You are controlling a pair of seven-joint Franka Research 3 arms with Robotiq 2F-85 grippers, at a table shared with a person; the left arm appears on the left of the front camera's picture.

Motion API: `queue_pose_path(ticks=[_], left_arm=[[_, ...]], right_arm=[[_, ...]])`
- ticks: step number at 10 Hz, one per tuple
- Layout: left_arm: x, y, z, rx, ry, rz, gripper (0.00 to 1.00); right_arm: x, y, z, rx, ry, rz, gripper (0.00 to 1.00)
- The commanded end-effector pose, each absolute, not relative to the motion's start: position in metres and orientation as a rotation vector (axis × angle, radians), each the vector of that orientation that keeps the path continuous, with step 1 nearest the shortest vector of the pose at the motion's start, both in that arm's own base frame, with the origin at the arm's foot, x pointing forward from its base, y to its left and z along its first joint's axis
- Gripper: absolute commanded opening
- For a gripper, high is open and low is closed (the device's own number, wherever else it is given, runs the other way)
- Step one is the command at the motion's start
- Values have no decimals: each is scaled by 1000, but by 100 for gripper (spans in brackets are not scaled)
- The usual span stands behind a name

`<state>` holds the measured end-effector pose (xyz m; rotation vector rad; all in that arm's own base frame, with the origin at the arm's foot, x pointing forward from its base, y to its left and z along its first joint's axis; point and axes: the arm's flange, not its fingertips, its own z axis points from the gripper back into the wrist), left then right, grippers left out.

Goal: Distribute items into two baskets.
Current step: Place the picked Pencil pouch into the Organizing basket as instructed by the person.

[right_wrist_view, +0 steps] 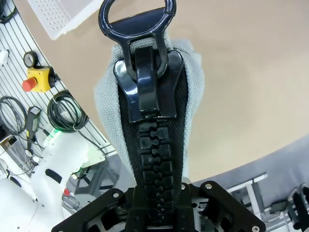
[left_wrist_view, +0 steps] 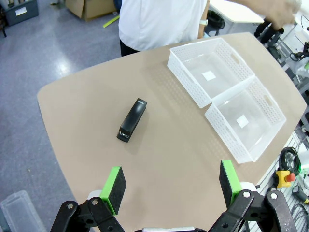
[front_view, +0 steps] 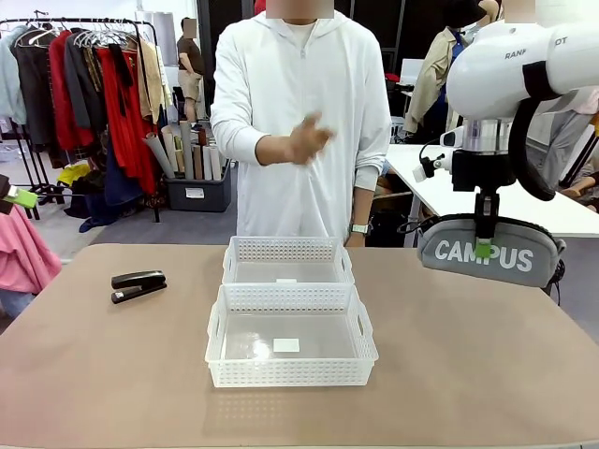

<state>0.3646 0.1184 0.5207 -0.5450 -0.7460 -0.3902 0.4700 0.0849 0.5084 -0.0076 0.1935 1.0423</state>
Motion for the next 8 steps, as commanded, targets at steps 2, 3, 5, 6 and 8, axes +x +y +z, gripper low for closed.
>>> queue_pose_path(ticks=[2,3,5,6,8], left_arm=[[366,119,520,-557,-761,-391,100],[366,119,520,-557,-761,-391,100],[366,119,520,-557,-761,-391,100],[366,119,520,-557,-761,-391,100],[366,119,520,-557,-761,-391,100]], right_arm=[[473,84,514,-19,201,1040,0],[473,84,514,-19,201,1040,0],[473,84,514,-19,201,1040,0],[473,84,514,-19,201,1040,0],[473,84,514,-19,201,1040,0]])
